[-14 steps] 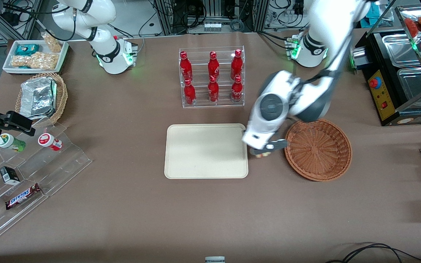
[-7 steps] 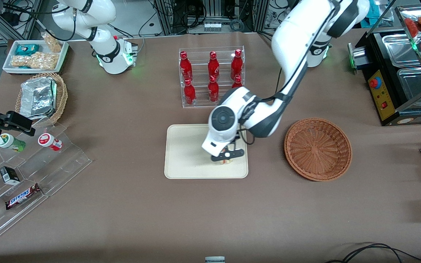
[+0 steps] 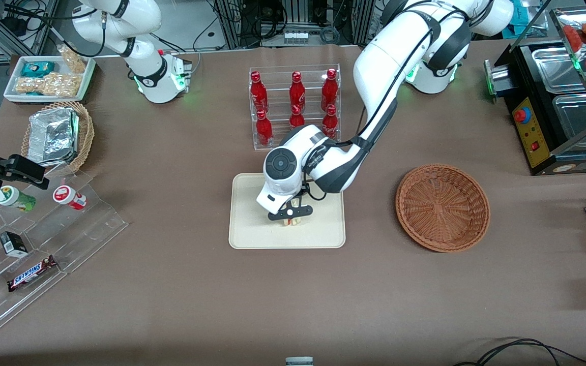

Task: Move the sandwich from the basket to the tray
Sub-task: 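Lower the sandwich onto the tray and open the left gripper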

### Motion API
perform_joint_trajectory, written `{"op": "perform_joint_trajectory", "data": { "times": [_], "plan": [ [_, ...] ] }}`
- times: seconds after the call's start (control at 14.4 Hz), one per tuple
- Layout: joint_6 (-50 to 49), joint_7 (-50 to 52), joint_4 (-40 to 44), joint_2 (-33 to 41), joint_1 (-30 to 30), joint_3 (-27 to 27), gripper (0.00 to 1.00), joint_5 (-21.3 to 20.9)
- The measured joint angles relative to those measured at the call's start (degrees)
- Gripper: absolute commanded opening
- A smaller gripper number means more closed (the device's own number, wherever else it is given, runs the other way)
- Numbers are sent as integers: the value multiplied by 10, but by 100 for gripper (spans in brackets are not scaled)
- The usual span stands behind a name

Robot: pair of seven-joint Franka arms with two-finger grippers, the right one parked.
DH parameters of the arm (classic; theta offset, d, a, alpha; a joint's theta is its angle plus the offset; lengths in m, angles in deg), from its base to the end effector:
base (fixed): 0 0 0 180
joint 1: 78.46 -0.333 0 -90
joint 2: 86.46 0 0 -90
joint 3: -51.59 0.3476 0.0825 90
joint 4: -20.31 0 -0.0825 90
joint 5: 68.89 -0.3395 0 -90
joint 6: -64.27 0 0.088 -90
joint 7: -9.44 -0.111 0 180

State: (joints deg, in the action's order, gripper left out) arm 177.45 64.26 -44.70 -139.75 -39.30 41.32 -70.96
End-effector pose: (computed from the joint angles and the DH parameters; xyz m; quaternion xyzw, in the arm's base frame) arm 0.5188 -0.5337 0.2740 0.9951 0.0718 -0.0682 0.0047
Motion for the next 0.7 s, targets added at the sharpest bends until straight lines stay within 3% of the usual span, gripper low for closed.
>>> {"op": "perform_joint_trajectory", "data": {
  "times": [0.35, 0.7],
  "plan": [
    [29, 0, 1, -6, 0, 4, 26, 0],
    [8, -33, 1, -7, -2, 5, 18, 6]
  ]
}}
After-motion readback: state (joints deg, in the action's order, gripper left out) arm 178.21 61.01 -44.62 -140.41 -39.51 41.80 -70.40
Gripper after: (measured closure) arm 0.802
